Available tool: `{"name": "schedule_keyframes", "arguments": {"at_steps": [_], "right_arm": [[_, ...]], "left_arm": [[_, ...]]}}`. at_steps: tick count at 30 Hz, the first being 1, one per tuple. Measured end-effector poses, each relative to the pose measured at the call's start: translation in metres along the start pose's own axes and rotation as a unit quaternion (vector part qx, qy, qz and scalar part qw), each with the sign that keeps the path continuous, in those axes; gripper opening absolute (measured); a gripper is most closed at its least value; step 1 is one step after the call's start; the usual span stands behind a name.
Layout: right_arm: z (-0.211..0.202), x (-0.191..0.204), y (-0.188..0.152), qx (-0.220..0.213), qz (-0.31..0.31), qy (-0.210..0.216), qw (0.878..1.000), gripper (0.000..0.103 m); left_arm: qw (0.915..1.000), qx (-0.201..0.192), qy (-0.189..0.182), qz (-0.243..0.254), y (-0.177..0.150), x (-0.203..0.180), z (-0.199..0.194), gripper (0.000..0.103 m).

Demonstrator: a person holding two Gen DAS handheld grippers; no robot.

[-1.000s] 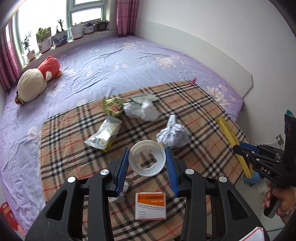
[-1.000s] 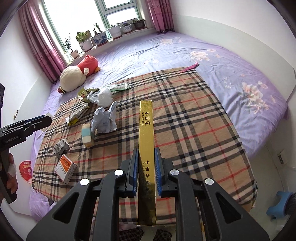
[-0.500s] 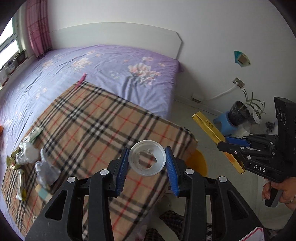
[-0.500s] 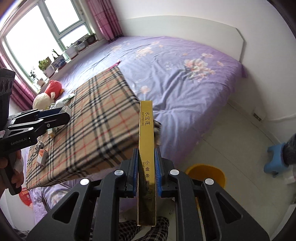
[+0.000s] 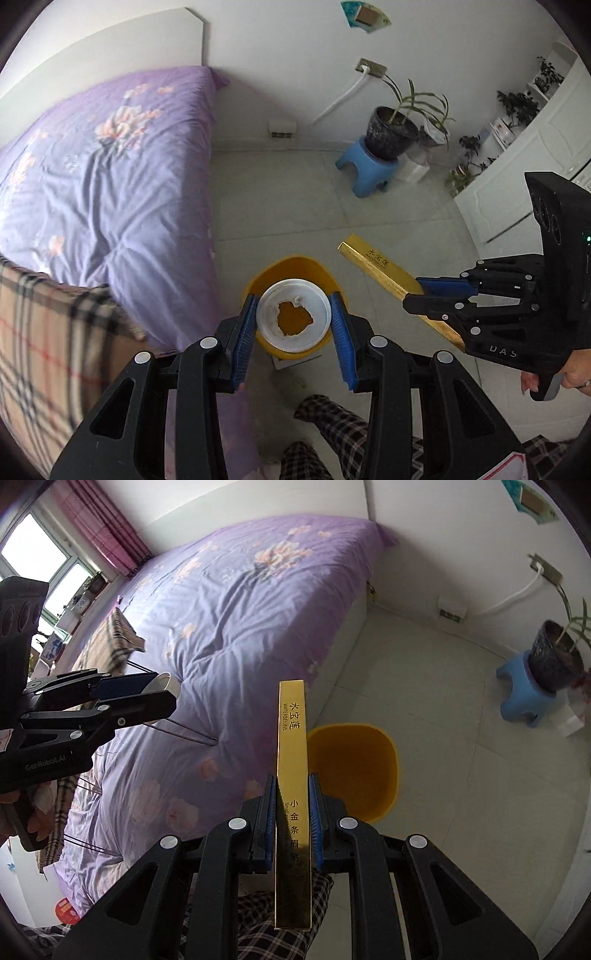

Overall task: Collect trash
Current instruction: 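Carry the yellow box and white cup over the yellow bucket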

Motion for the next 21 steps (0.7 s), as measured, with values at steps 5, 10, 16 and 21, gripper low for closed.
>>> {"name": "schedule_keyframes", "arguments": {"at_steps": [5, 10, 16, 21], "right_arm": [[0.053, -0.039, -0.031, 0.037, 0.019, -0.002, 0.999, 0.018], [0.099, -0.063, -0.041, 0.056, 0.017, -0.001, 0.998, 0.018], [0.148, -0.082, -0.045, 0.088, 0.005, -0.005, 0.996, 0.018], [0.164, -0.092, -0.048, 0.095, 0.002, -0.004, 0.995, 0.02]], "left_arm": [[0.9985, 0.053, -0.008, 0.006, -0.023, -0.003, 0.069, 0.039], [0.9957, 0.091, -0.004, 0.017, -0.039, 0.0, 0.118, 0.039], [0.9915, 0.13, 0.009, 0.009, -0.056, 0.007, 0.154, 0.039], [0.9906, 0.136, 0.013, 0.001, -0.06, 0.009, 0.16, 0.049]]}}
Point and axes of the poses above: each gripper's, at about its wrist camera, not at the fingertips, and z roughly the way its jaws point, x to its left, y to its top, the point moved 9 cm from there along z, roughly the way its jaws point, and after that the axes turned 12 degrees about -x, right-handed, at the moved point
